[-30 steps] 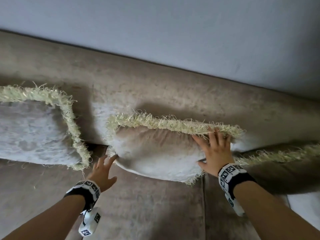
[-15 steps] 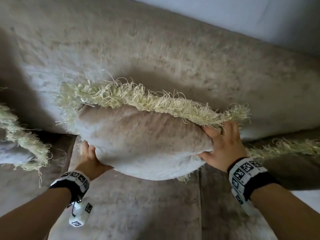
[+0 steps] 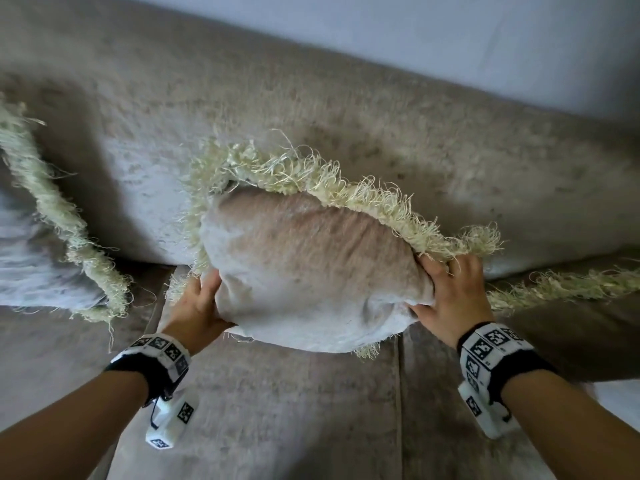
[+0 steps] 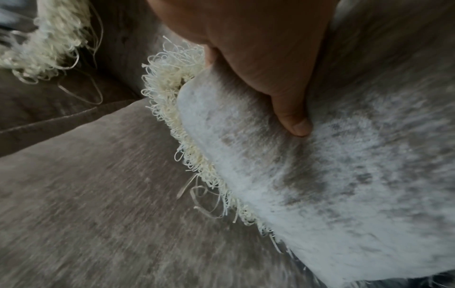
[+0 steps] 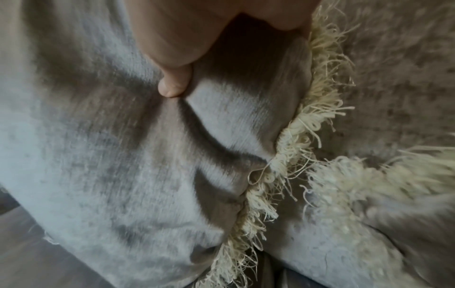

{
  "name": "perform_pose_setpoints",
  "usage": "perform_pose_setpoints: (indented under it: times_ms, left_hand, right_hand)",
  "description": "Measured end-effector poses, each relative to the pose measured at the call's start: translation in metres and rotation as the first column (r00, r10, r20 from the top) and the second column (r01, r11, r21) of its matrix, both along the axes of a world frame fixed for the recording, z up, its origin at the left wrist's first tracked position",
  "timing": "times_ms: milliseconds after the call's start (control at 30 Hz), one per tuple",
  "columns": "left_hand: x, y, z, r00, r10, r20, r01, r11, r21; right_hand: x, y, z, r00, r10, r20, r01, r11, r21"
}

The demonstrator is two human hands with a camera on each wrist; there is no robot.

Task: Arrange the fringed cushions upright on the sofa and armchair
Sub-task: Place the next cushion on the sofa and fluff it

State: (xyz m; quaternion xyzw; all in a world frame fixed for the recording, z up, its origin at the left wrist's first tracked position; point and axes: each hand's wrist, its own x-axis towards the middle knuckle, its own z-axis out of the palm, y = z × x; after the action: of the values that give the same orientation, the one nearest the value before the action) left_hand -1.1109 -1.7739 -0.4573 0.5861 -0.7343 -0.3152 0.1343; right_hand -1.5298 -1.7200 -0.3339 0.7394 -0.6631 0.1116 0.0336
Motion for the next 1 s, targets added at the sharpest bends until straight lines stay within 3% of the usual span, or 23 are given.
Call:
perform_pose_setpoints:
  times_ms: [233,400,600,800,900,1000]
  left_hand:
    - [-0.016,0.001,0.104,0.981,-0.014,0.192,0.047,0.985,-0.166]
    - [-0.018,-0.013,0.14,0.945,-0.071,0.321,0.152,0.96,-0.235]
    - [-0.021,-0.034,0.151,0.888,-0.089,0.451,0.202,0.957,-0.208]
    - [-0.008,-0.051,0.129,0.845,-0.16,0.511,0.261,0.956,-0.132]
    - [-0.002,-0.053,0.125,0.847,-0.152,0.51,0.277,0.944,-0.178]
    - [0.006,-0.054,0.128,0.839,-0.151,0.523,0.324,0.911,-0.257]
  right_hand:
    - [-0.011,0.021,0.038,0.978,-0.117,0.175,0.118,0.993,0.004]
    - [-0.01,0.028,0.029,0.927,-0.232,0.295,0.228,0.972,0.049]
    - [0.0,0.016,-0.003,0.856,-0.384,0.345,0.324,0.92,0.219]
    - [0.003,0.016,-0.026,0.915,-0.356,0.191,0.312,0.923,0.225]
    - [0.0,0.02,-0.027,0.918,-0.395,0.046,0.373,0.895,0.244]
    - [0.002,0.024,-0.016,0.95,-0.307,0.052,0.293,0.938,0.183]
